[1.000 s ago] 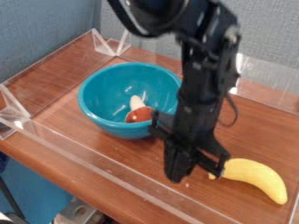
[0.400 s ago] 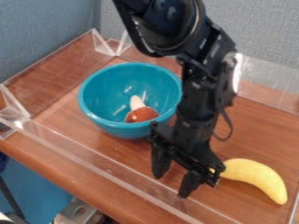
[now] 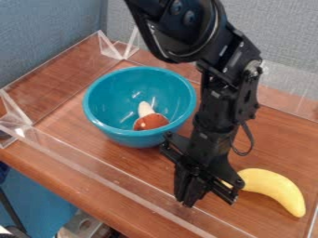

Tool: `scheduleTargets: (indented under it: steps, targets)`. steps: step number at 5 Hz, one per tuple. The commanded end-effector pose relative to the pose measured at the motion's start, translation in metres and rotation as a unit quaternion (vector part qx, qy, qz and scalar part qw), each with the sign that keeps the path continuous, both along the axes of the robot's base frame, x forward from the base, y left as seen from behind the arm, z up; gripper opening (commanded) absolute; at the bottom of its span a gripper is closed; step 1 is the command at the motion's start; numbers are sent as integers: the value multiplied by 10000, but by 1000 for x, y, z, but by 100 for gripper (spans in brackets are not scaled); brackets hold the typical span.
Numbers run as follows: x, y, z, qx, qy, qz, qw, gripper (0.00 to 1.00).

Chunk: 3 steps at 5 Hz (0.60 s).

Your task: Remove the mushroom from the blue bowl and put it on the table

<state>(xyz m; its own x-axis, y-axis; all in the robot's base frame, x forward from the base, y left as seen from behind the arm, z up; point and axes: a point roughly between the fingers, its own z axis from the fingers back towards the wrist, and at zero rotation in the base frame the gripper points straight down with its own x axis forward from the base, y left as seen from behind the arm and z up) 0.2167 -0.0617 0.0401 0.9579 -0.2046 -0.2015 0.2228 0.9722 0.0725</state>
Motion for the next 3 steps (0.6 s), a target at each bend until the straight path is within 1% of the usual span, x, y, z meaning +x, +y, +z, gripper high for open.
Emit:
scheduleTargets:
  steps: [1, 2, 3]
  targets:
    - [4, -2, 5, 13, -79, -29, 10000, 100]
    - [3, -2, 4, 38, -55, 25, 10000, 100]
    - [3, -2, 4, 81, -76, 36, 9999, 0]
